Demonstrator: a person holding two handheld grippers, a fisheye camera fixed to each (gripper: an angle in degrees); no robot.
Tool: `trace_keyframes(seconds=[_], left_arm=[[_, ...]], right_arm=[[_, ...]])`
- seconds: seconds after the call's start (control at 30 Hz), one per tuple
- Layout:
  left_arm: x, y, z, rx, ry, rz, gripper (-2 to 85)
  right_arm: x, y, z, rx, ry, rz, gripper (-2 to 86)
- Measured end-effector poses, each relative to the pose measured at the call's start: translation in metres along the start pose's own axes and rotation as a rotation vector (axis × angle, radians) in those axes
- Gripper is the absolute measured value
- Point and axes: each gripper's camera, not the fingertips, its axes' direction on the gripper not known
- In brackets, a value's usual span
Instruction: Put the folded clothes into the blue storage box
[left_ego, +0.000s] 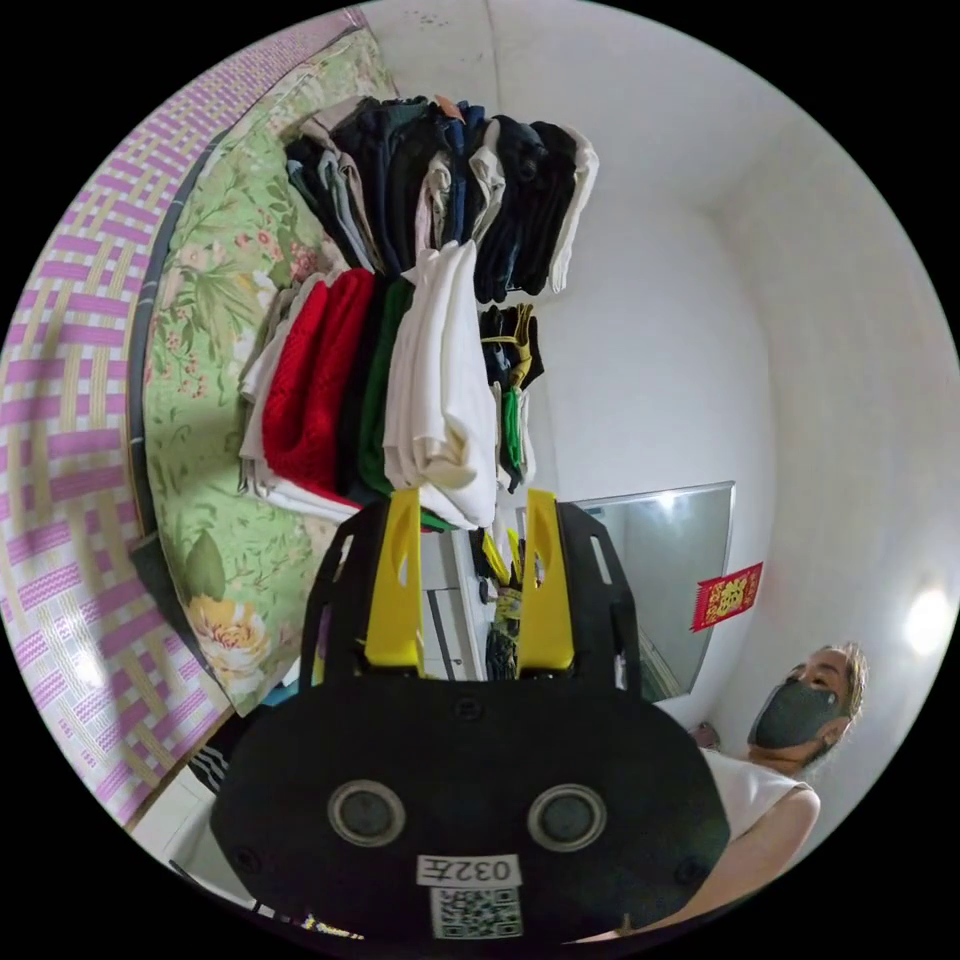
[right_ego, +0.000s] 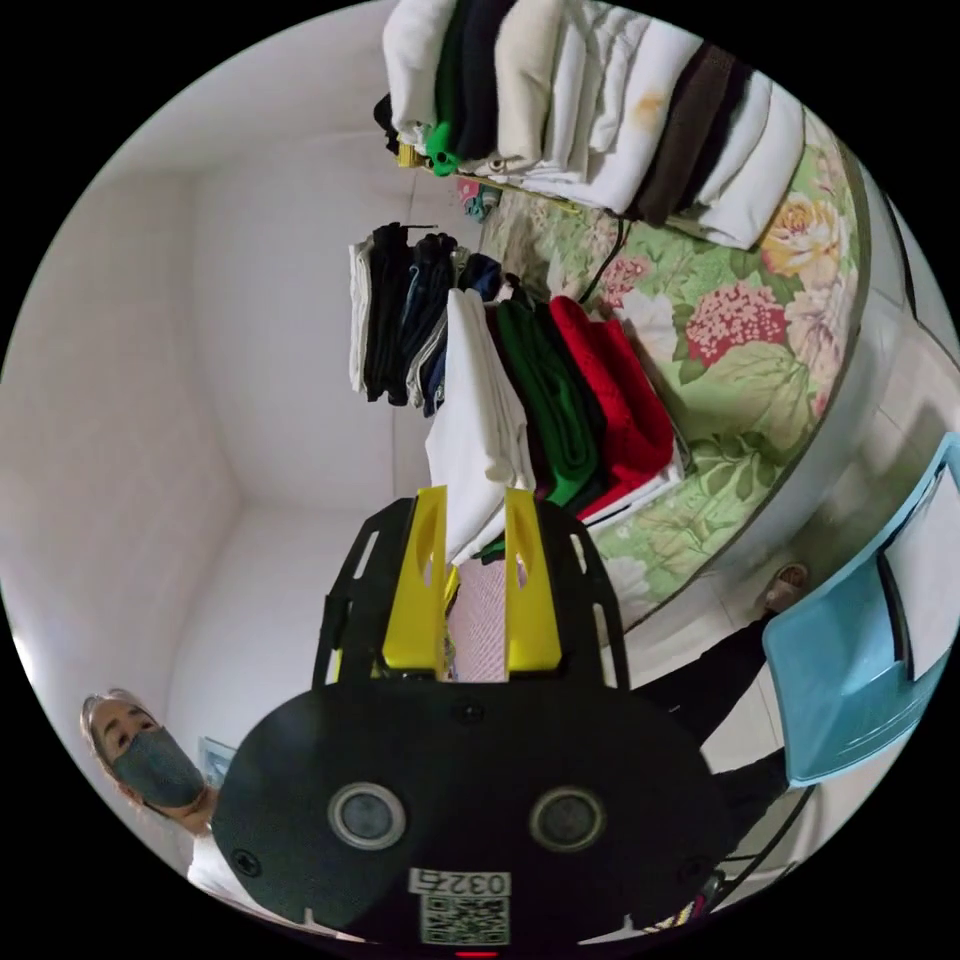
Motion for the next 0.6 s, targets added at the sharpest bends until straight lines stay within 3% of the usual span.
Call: trace_keyframes(seconds=[0.33,0.47,0.6], left_arm=[[-0.004,-0.008,-0.028,0.030,0.014,-0.009,10.0],[-0.009,-0.012,-0.035,0.023,0.012,-0.026,9.9],[-0.009,-0.015,-0.041,0.020,0.031,-0.030,9.9]], right_arm=[[-0.023,-0.018,0.045,-0.070,0.016,-0.020,8.8],[-0.030,-0.022,0.057,-0.105,0.111,-0.018,9.1],[-0.030,-0.027,0.069,-0.127,0.052,0.015,6.8]])
